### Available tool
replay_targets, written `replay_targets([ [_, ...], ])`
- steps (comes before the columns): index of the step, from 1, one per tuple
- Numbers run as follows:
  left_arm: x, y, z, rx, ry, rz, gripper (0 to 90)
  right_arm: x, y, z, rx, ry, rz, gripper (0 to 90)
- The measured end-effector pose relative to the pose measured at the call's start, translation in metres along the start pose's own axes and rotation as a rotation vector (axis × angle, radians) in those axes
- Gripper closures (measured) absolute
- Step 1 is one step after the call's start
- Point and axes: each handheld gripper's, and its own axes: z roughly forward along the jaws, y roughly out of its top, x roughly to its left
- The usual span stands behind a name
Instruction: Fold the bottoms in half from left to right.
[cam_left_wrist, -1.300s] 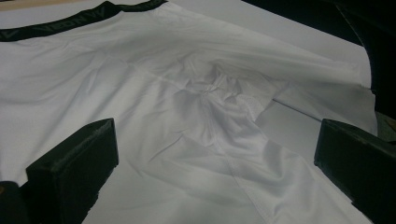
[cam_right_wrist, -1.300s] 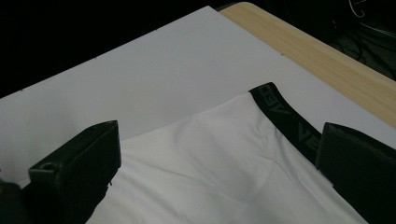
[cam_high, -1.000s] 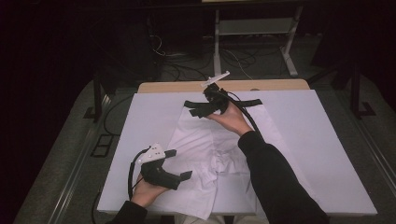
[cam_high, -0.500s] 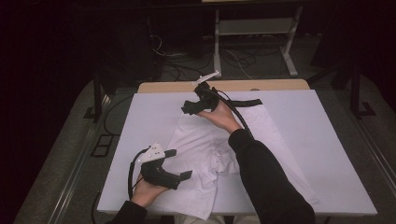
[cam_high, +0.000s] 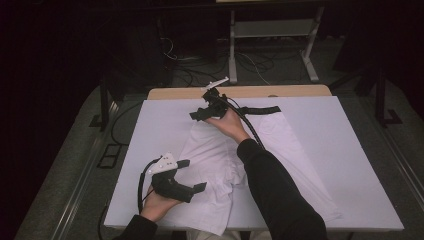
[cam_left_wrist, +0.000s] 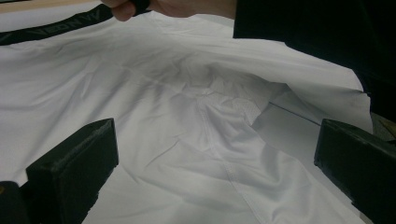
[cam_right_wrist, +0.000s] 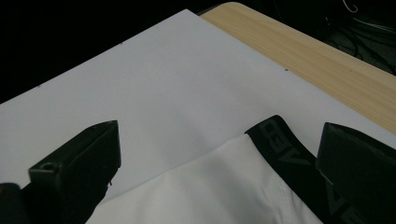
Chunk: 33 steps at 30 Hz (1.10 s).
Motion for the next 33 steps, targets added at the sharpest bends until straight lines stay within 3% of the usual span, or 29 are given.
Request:
replay_targets([
  [14, 0.001, 0.001, -0.002, -0.014, -0.007, -0.004, 0.0, -0.004, 0.011, 0.033, 0.018, -0.018, 0.002, 0.0],
  [25, 0.005, 0.000, -0.005, -0.047, -0.018, -0.045, 0.0, -0.020, 0.010, 0.052, 0.015, -0.061, 0.047, 0.0],
  [31, 0.006, 0.000, -0.004, -0.050, -0.021, -0.055, 0.0, -0.028, 0.005, 0.058, 0.039, -0.111, 0.064, 0.0],
  [33, 0.006, 0.000, -0.003, -0.049, -0.023, -0.055, 0.0, -0.028, 0.003, 0.060, 0.053, -0.119, 0.067, 14.3],
])
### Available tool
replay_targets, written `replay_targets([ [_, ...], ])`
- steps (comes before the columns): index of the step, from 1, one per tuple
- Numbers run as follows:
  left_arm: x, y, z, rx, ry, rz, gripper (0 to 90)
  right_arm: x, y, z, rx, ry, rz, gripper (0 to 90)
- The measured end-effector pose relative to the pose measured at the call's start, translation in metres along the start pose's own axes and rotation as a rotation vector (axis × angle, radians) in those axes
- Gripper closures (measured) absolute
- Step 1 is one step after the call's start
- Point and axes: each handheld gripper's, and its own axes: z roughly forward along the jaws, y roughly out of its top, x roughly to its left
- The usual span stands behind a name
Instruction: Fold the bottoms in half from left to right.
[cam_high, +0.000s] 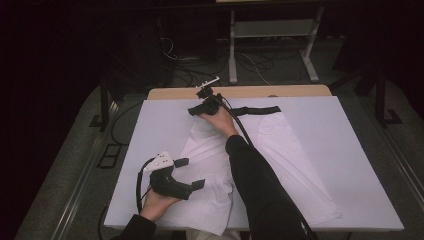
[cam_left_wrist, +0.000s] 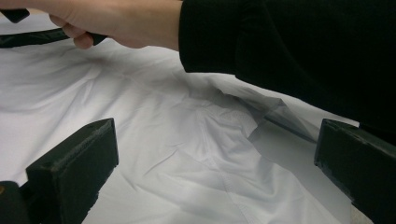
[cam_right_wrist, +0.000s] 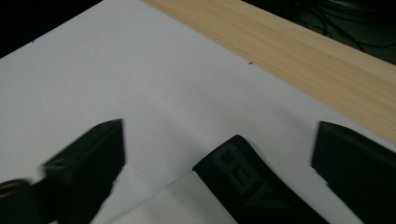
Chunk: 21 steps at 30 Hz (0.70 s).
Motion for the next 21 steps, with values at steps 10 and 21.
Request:
replay_targets([
  [10, 0.002, 0.000, 0.000, -0.001, 0.005, -0.008, 0.0, 0.008, -0.003, 0.007, 0.011, -0.019, 0.003, 29.1],
  [21, 0.003, -0.001, -0.001, 0.003, 0.028, -0.017, 0.0, 0.014, -0.010, 0.015, 0.060, -0.097, 0.004, 46.6],
])
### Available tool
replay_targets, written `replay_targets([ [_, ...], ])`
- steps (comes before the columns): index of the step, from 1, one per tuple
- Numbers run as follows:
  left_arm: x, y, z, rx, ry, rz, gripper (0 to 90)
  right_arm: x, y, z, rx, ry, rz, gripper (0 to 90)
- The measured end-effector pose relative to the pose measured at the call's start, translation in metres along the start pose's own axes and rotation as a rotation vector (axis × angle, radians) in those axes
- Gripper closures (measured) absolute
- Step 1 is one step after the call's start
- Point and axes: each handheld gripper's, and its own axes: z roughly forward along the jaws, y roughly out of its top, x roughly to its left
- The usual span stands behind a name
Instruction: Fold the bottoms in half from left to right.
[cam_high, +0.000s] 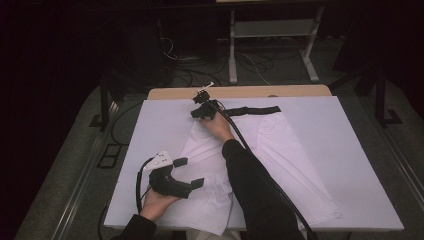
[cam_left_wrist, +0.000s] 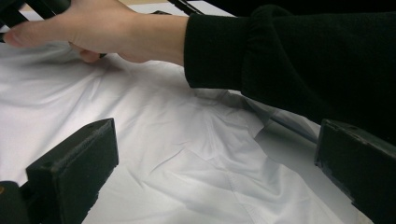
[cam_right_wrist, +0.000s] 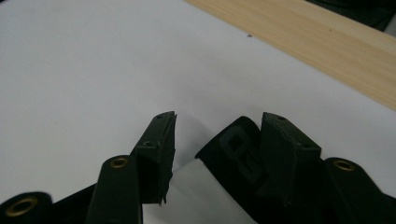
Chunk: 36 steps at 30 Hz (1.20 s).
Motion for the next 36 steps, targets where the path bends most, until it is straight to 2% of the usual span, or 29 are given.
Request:
replay_targets([
  [3, 0.002, 0.000, -0.002, 0.001, 0.016, -0.004, 0.0, 0.003, -0.001, -0.001, -0.001, -0.032, -0.004, 52.8],
  [4, 0.003, -0.001, -0.003, -0.001, 0.026, -0.014, 0.0, 0.002, -0.001, -0.002, 0.005, -0.039, 0.001, 59.9],
  [6, 0.004, -0.001, -0.004, -0.003, 0.030, -0.021, 0.0, 0.002, -0.001, -0.003, 0.008, -0.035, 0.006, 61.9],
  [8, 0.006, -0.002, -0.005, -0.005, 0.042, -0.034, 0.0, 0.000, -0.001, -0.005, 0.015, -0.020, 0.015, 70.6],
  [9, 0.007, -0.002, -0.006, -0.001, 0.044, -0.040, 0.0, 0.000, -0.001, -0.005, 0.015, -0.020, 0.015, 70.6],
  [10, 0.008, -0.003, -0.007, 0.004, 0.045, -0.044, 0.0, 0.001, -0.001, -0.006, 0.020, -0.009, 0.016, 76.3],
  [11, 0.008, -0.003, -0.008, 0.009, 0.044, -0.048, 0.0, 0.001, -0.001, -0.006, 0.020, -0.009, 0.016, 76.3],
  [13, 0.008, -0.002, -0.008, 0.023, 0.049, -0.046, 0.0, 0.001, -0.001, -0.008, 0.023, -0.006, 0.025, 82.6],
  [19, 0.006, 0.000, -0.016, 0.073, 0.074, -0.030, 0.0, 0.002, -0.003, -0.012, 0.014, -0.010, 0.025, 84.2],
  [23, 0.009, -0.002, -0.024, 0.096, 0.084, -0.050, 0.0, 0.001, -0.004, -0.014, 0.008, -0.003, 0.028, 84.2],
  [27, 0.014, -0.006, -0.036, 0.107, 0.093, -0.085, 0.0, 0.002, -0.005, -0.014, 0.006, -0.002, 0.033, 84.2],
  [33, 0.017, -0.011, -0.048, 0.115, 0.097, -0.116, 0.0, 0.002, -0.007, -0.016, -0.008, -0.002, 0.020, 84.2],
  [34, 0.018, -0.013, -0.052, 0.122, 0.099, -0.132, 0.0, 0.002, -0.007, -0.016, -0.010, -0.001, 0.020, 84.2],
  [36, 0.019, -0.015, -0.054, 0.128, 0.099, -0.137, 0.0, 0.002, -0.007, -0.016, -0.010, 0.000, 0.023, 84.2],
])
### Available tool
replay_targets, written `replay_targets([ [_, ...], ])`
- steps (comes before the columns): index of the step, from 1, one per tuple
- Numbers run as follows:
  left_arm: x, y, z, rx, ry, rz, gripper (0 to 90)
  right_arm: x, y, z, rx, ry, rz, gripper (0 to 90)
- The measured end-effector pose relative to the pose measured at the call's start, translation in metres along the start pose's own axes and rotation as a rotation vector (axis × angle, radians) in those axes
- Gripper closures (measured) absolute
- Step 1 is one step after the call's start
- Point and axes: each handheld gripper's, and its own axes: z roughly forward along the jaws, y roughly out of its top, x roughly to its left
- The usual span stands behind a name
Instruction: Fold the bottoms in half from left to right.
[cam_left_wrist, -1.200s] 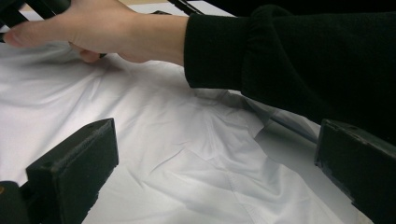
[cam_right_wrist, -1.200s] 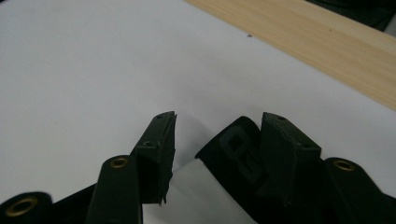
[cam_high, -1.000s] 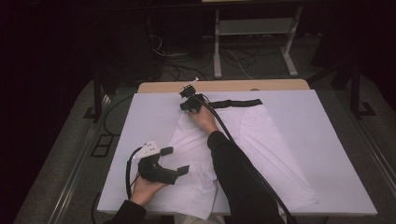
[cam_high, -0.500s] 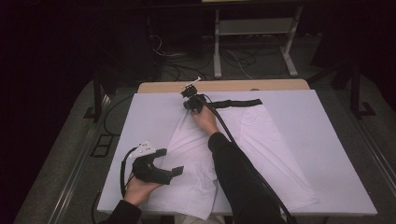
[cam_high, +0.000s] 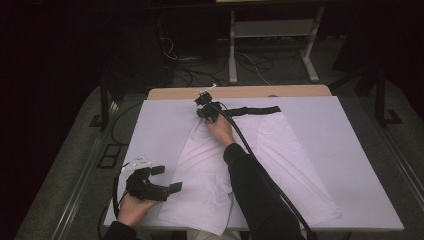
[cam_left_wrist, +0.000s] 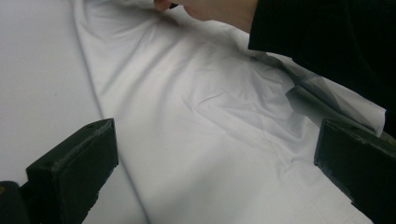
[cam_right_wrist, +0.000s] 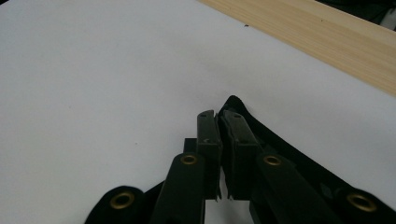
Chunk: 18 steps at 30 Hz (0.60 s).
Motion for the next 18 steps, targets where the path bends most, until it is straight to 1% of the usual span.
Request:
replay_targets([
  [6, 0.003, -0.007, -0.007, 0.030, 0.001, -0.020, 0.0, 0.000, -0.001, -0.001, -0.006, 0.001, 0.004, 84.3],
  [8, 0.003, -0.007, -0.008, 0.036, 0.001, -0.020, 0.0, 0.000, -0.001, -0.002, -0.008, 0.000, 0.002, 84.3],
  [10, 0.003, -0.009, -0.009, 0.053, -0.003, -0.020, 0.0, 0.000, -0.001, -0.002, -0.009, 0.001, 0.001, 84.3],
  [15, 0.001, -0.012, -0.012, 0.076, -0.009, -0.006, 0.0, -0.001, -0.002, -0.003, -0.013, 0.005, 0.002, 84.3],
  [17, 0.001, -0.013, -0.012, 0.096, -0.013, -0.005, 0.0, -0.002, -0.002, -0.003, -0.017, 0.008, 0.005, 84.2],
  [18, 0.001, -0.014, -0.013, 0.109, -0.013, 0.003, 0.0, -0.002, -0.003, -0.004, -0.018, 0.009, 0.004, 84.3],
])
